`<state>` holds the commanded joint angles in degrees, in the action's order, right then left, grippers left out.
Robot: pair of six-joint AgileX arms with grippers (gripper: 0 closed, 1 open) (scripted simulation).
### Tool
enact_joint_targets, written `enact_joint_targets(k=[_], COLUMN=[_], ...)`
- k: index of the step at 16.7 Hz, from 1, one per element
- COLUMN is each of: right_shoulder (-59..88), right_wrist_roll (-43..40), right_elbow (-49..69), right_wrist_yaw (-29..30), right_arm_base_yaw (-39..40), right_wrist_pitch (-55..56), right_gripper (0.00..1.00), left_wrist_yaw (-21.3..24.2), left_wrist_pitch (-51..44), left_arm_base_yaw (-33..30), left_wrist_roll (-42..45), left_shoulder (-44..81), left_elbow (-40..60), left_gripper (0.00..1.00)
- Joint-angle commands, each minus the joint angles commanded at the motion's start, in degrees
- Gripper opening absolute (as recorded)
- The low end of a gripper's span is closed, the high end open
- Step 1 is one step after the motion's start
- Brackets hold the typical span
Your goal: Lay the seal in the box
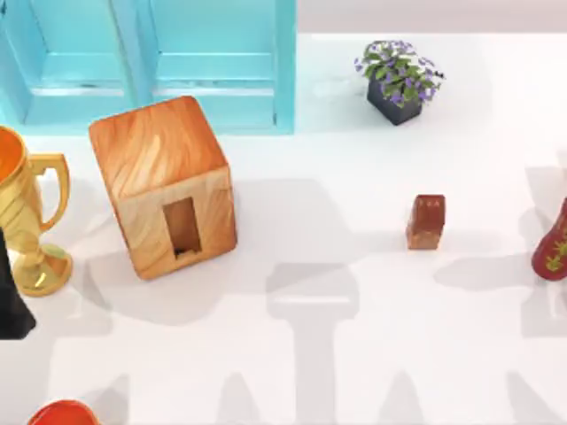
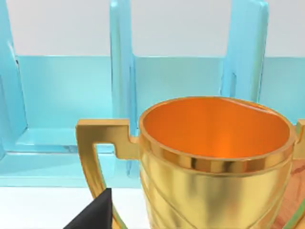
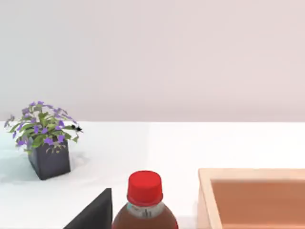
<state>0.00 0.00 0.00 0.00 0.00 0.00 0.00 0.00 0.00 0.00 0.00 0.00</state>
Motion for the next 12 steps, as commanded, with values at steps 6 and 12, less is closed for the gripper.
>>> enact_joint_targets(k=[6, 12], right_shoulder=[5.9, 32.28], right_wrist_roll=[1.56, 7.27], right_elbow=[5.93, 31.21], right_wrist_yaw=[-0.34, -0.39], right_arm_base_yaw=[1.84, 7.37], right_wrist_pitch=[-4.14, -21.65], right_gripper=[1.0, 1.0], left_wrist_yaw=[0.0, 0.0], left_wrist_pitch=[0.0, 0.0], left_arm_base_yaw=[0.0, 0.0], left_wrist_roll=[0.0, 0.0], left_shoulder=[0.0, 0.0], left_elbow=[0.0, 0.0], left_gripper=[1.0, 1.0])
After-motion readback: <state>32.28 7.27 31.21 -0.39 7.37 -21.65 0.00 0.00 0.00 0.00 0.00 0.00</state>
